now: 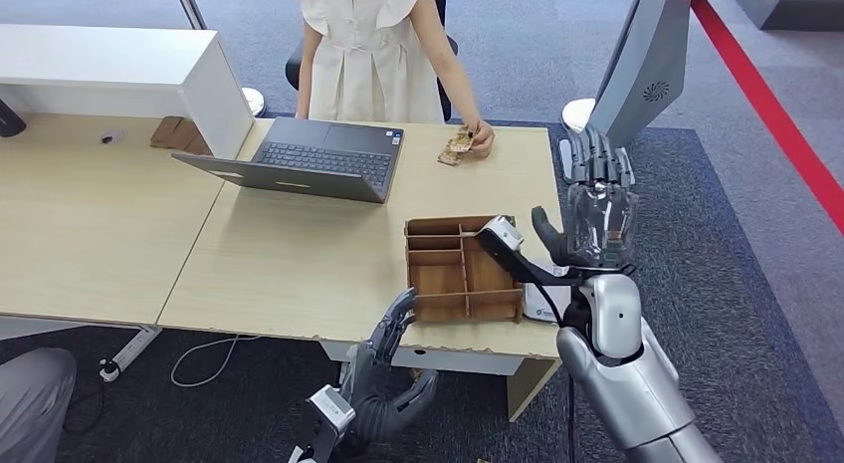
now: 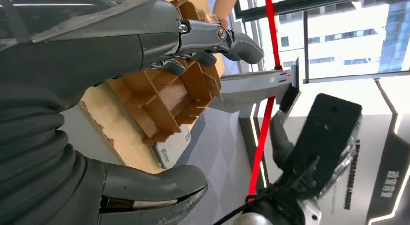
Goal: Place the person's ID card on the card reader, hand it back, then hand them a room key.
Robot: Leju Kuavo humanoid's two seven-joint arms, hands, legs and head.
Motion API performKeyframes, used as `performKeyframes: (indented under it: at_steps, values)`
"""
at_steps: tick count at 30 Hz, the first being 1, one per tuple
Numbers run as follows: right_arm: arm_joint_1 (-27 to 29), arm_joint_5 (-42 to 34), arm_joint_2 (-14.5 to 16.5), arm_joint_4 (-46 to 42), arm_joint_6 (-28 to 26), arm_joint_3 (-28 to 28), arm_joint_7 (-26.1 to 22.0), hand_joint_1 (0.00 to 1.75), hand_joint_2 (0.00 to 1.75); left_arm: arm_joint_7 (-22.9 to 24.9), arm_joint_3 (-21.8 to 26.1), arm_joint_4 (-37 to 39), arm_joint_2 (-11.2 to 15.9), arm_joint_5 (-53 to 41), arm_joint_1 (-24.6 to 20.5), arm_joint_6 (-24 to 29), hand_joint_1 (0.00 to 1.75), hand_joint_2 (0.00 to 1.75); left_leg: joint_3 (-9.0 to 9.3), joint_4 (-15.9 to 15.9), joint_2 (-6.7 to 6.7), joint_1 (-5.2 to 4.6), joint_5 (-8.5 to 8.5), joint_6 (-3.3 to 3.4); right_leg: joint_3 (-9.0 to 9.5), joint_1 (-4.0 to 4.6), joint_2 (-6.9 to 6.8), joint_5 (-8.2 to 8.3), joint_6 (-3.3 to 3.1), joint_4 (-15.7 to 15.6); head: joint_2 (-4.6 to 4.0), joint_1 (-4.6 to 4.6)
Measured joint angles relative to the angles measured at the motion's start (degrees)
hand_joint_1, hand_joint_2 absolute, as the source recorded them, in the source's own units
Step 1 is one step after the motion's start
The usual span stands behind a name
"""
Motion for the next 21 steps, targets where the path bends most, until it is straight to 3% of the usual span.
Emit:
performKeyframes:
  at_steps: [3,7,9,21]
  values:
    - [-1.52,-2.26,0.27,3.08,3.21,2.7,-1.4,0.0,1.75,-0.36,0.0,0.02,-0.01,0.11,0.02,-0.36,0.0,1.75,-0.01,0.0,0.0,0.0,0.0,0.0,-0.01,0.0,0.0,0.0,0.0,0.0,-0.01,0.0]
    - [-2.58,-9.34,0.2,5.41,12.75,6.81,-4.85,0.0,1.75,-1.51,0.06,0.03,-0.05,-0.04,0.13,-1.5,0.0,1.75,-0.02,0.0,0.0,-0.01,0.0,0.0,-0.01,-0.01,0.0,0.0,0.0,-0.02,-0.01,0.0]
    - [-2.64,-11.3,-0.04,5.87,15.04,8.62,-5.26,0.0,1.75,-1.76,0.11,0.04,-0.08,-0.09,0.17,-2.06,0.0,1.75,-0.02,0.0,-0.01,-0.01,0.0,0.0,-0.02,-0.01,-0.01,0.0,0.0,-0.02,-0.01,0.0]
    - [-3.14,-11.53,-3.01,6.26,17.19,13.35,-2.7,0.0,1.75,-1.8,0.61,0.59,-0.48,-0.88,0.25,-4.98,0.0,1.75,-0.01,0.0,0.01,-0.03,-0.02,0.02,-0.03,-0.02,0.0,0.0,0.01,-0.04,-0.01,-0.01]
